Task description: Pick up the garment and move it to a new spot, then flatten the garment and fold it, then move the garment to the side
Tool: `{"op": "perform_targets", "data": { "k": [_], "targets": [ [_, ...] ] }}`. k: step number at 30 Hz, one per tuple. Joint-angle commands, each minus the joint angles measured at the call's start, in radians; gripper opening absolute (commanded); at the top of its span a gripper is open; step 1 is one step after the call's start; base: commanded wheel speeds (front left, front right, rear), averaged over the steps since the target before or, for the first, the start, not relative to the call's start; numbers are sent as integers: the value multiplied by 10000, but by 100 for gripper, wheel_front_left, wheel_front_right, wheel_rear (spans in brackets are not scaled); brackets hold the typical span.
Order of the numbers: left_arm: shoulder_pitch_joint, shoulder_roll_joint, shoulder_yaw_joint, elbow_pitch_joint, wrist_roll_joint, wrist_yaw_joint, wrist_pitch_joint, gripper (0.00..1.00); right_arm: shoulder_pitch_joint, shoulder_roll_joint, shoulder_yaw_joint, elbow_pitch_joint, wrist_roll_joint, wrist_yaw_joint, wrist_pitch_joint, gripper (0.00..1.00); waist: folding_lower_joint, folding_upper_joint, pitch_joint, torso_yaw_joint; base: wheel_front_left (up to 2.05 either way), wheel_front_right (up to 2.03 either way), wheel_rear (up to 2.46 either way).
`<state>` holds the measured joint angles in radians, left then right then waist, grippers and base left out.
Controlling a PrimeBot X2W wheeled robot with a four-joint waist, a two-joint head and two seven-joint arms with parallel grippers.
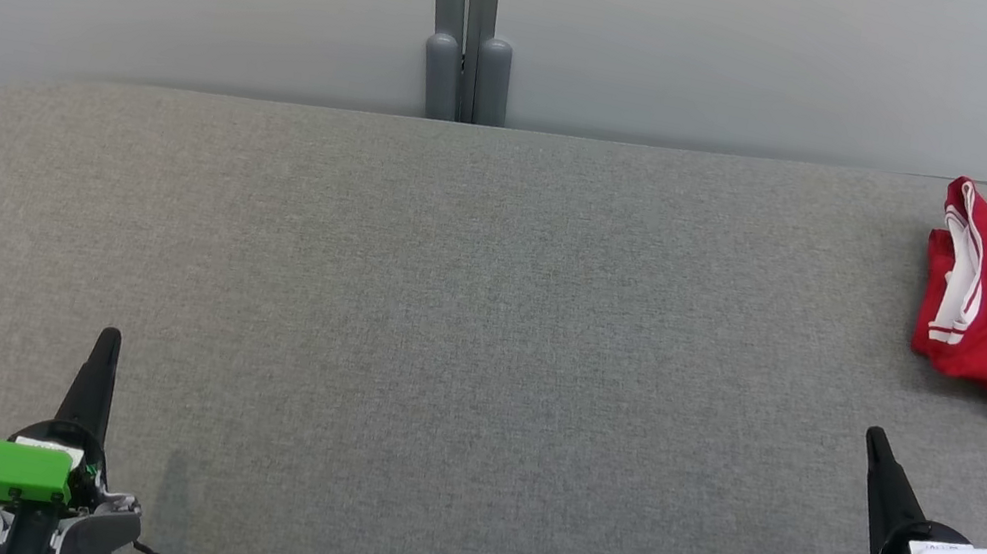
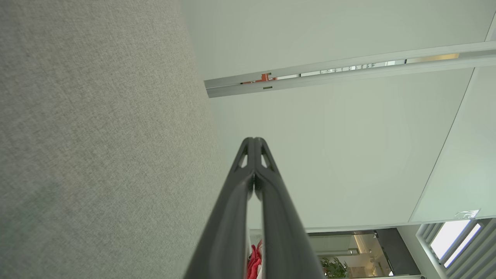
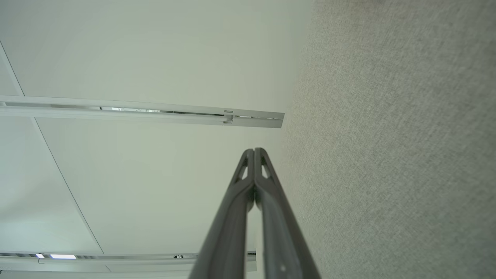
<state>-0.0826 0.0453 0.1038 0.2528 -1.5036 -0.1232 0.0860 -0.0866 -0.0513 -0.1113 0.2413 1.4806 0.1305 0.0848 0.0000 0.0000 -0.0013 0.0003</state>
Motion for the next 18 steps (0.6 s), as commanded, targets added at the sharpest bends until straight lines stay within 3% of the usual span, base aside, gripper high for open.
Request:
{"op": "perform_targets", "data": {
  "k": [1,18],
  "targets": [
    [-199,79,58,-61,-250,-62,50,0,-118,-5,-23,3,248,5,77,0,0,0,4,0,0,0,0],
    [-333,83,121,-89,-1100,-101,320,0,-263,10,-40,51,1349,4,332,0,0,0,44,-3,0,0,0]
  ]
}}
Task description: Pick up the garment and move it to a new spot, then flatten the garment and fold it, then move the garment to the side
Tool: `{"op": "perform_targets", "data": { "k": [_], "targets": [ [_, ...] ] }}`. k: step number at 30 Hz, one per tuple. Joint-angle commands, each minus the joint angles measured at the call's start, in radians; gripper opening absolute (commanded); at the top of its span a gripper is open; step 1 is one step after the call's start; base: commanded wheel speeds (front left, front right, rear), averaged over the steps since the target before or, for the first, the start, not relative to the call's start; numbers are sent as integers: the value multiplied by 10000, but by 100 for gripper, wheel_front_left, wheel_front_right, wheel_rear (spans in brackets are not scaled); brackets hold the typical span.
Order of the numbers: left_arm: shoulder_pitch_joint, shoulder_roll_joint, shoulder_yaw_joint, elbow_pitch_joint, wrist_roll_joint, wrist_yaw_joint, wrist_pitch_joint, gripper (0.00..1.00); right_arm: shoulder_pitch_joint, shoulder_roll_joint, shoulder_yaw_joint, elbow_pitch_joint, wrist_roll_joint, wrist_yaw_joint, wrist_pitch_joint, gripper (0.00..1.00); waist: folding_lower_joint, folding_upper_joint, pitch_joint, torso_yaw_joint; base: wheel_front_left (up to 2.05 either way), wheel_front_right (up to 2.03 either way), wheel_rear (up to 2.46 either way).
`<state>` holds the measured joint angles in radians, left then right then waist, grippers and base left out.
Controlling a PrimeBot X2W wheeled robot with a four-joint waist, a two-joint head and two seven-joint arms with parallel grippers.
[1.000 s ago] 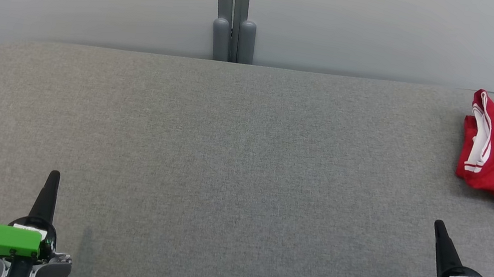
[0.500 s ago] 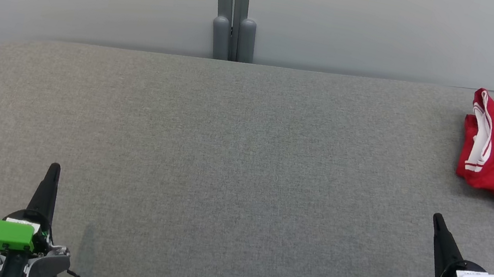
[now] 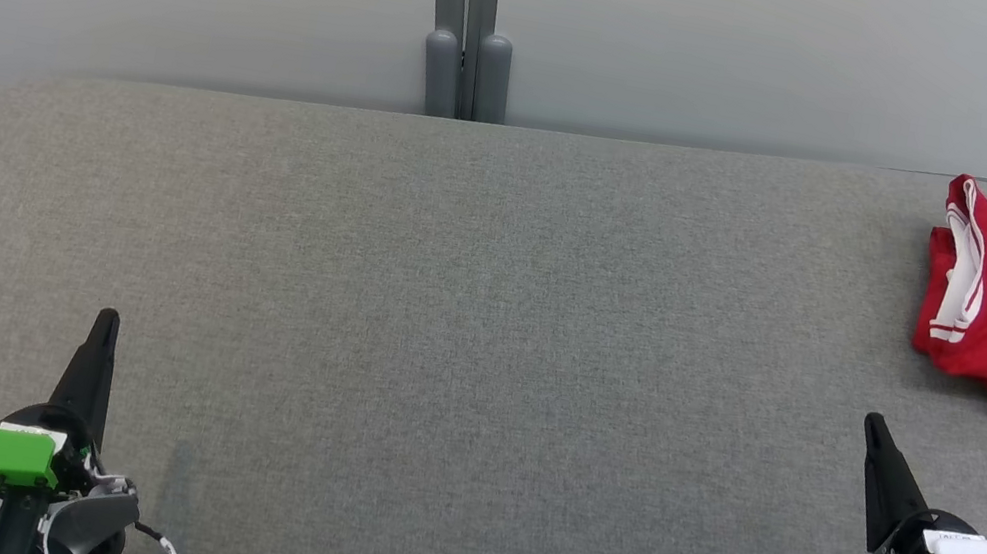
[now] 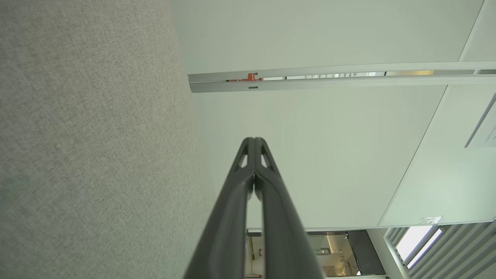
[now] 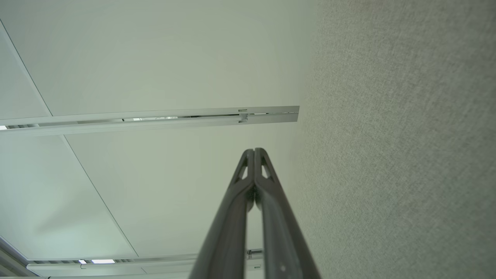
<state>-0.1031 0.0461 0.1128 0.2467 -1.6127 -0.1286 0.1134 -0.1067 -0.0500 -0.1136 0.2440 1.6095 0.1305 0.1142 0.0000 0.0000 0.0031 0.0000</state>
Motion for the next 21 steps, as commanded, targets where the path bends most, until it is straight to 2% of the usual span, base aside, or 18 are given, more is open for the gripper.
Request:
{"op": "perform_targets", "data": {
  "k": [1,21],
  "targets": [
    [-127,76,30,-24,-9,-47,47,0,-61,-3,-17,24,61,4,39,0,0,0,0,0,0,0,0],
    [-126,76,30,-26,-9,-47,45,0,-60,-3,-15,21,62,4,37,0,0,0,0,0,0,0,0]
  ]
}}
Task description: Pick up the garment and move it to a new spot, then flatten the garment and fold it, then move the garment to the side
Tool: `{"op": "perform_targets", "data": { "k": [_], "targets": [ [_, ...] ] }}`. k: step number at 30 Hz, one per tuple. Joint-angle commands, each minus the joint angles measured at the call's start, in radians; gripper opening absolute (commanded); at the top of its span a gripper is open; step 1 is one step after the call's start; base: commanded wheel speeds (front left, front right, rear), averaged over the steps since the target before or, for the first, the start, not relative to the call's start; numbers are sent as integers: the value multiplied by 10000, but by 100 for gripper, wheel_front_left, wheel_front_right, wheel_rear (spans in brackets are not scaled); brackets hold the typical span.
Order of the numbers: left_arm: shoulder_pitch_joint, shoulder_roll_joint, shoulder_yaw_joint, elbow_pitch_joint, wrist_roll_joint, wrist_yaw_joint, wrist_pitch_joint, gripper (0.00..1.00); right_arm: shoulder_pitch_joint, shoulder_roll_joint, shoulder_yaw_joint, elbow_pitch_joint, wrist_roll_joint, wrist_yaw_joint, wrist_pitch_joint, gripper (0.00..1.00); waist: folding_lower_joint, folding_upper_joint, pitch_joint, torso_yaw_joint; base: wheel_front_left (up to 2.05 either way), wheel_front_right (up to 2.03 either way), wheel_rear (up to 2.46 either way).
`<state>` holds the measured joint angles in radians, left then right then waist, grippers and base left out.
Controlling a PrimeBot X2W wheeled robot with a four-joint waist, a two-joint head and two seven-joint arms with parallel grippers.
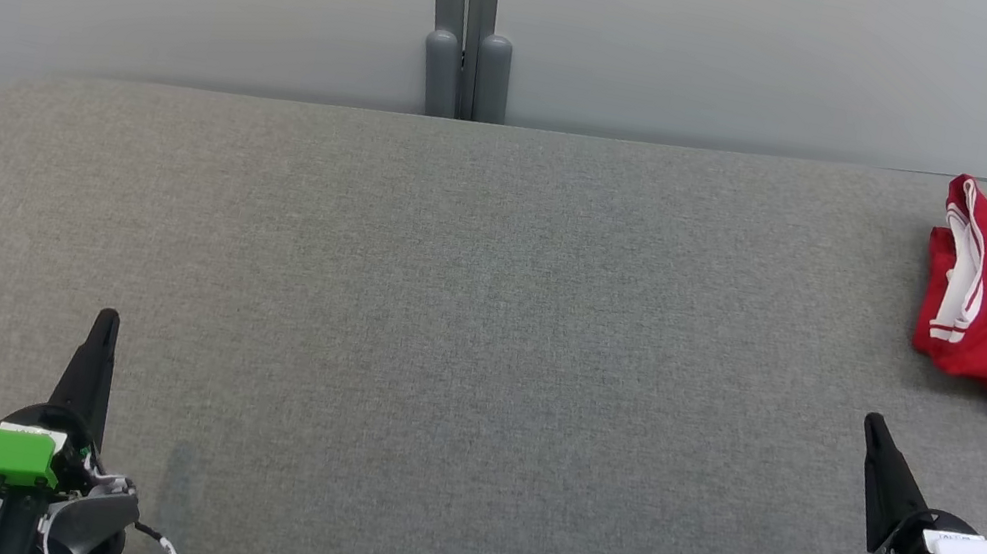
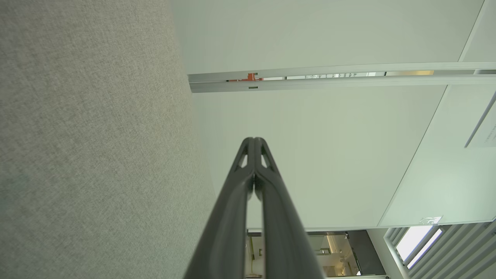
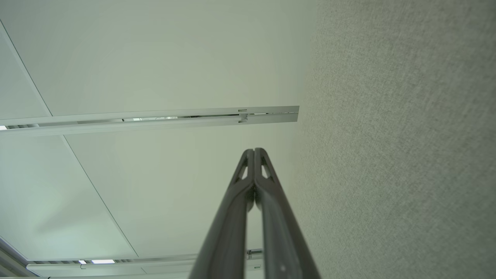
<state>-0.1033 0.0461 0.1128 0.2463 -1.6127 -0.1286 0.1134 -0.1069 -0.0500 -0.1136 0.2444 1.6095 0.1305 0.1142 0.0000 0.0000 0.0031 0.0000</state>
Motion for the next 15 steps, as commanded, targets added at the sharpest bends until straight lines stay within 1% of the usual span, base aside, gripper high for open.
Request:
{"op": "perform_targets", "data": {
  "k": [1,15],
  "targets": [
    [-124,76,30,-22,-9,-47,45,0,-58,-3,-15,17,62,4,37,0,0,0,0,0,0,0,0],
    [-124,76,30,-23,-10,-46,45,0,-58,-4,-14,17,63,4,36,0,0,0,0,0,0,0,0]
  ]
}}
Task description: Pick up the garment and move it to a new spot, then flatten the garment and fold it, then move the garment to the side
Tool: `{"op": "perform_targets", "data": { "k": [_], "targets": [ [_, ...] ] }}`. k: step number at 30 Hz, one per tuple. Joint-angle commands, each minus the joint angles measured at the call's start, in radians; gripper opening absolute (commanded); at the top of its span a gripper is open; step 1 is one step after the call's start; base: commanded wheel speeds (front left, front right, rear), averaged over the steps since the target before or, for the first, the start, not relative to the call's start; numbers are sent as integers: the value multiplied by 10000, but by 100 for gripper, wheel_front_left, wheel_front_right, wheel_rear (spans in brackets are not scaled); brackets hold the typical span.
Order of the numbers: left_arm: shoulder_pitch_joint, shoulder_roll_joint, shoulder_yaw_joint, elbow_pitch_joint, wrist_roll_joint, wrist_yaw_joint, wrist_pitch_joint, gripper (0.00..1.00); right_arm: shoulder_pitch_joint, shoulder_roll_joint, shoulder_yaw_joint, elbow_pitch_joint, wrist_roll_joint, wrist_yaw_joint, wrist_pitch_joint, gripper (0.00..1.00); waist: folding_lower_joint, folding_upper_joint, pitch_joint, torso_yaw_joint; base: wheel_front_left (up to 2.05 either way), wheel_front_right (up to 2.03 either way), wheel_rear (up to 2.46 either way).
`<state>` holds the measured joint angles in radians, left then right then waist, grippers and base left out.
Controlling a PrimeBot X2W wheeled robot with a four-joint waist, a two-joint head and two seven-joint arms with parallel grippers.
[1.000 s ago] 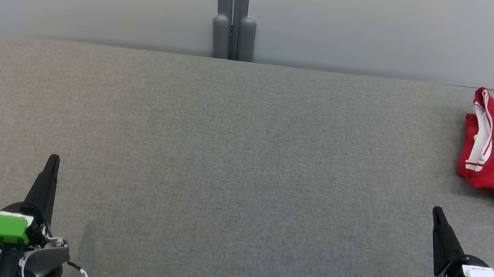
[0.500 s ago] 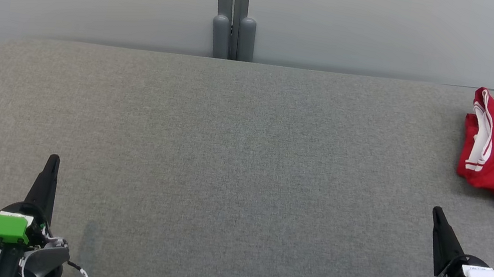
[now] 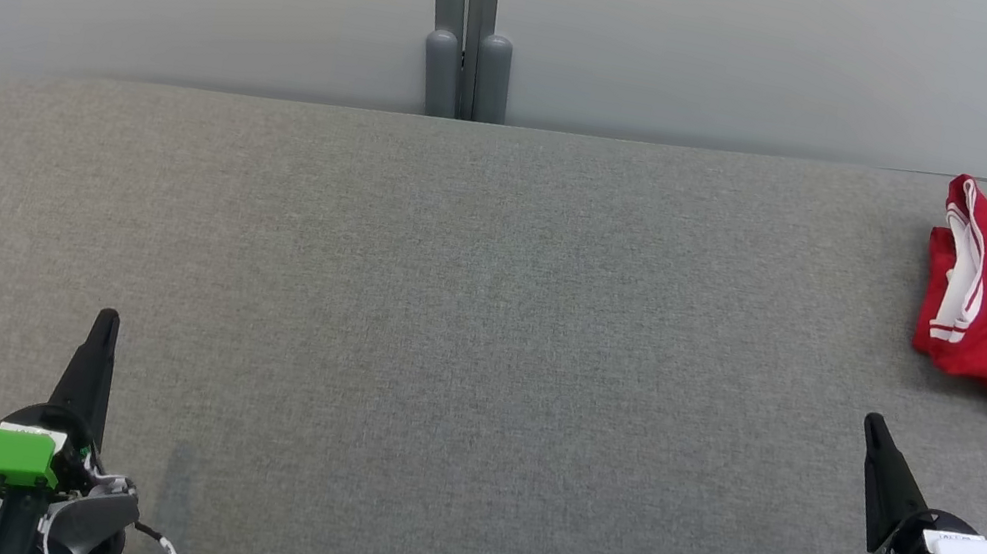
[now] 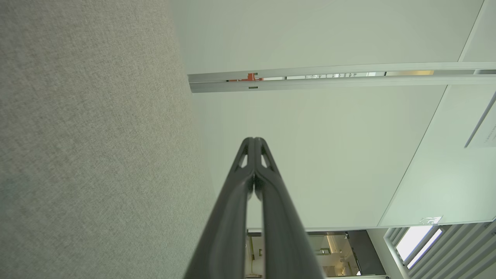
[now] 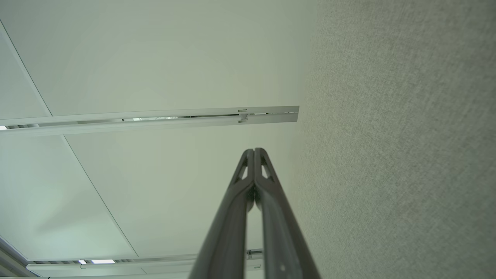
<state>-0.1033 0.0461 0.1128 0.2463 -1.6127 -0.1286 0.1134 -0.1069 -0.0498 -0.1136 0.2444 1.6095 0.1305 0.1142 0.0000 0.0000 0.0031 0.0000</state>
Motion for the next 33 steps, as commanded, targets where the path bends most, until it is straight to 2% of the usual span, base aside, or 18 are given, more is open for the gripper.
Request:
{"op": "perform_targets", "data": {
  "k": [1,33],
  "targets": [
    [-124,76,30,-23,-10,-46,45,0,-58,-6,-14,17,63,4,36,0,0,0,0,0,0,0,0],
    [-123,76,29,-24,-10,-46,44,0,-58,-6,-12,15,65,4,35,0,0,0,0,0,0,0,0]
  ]
}}
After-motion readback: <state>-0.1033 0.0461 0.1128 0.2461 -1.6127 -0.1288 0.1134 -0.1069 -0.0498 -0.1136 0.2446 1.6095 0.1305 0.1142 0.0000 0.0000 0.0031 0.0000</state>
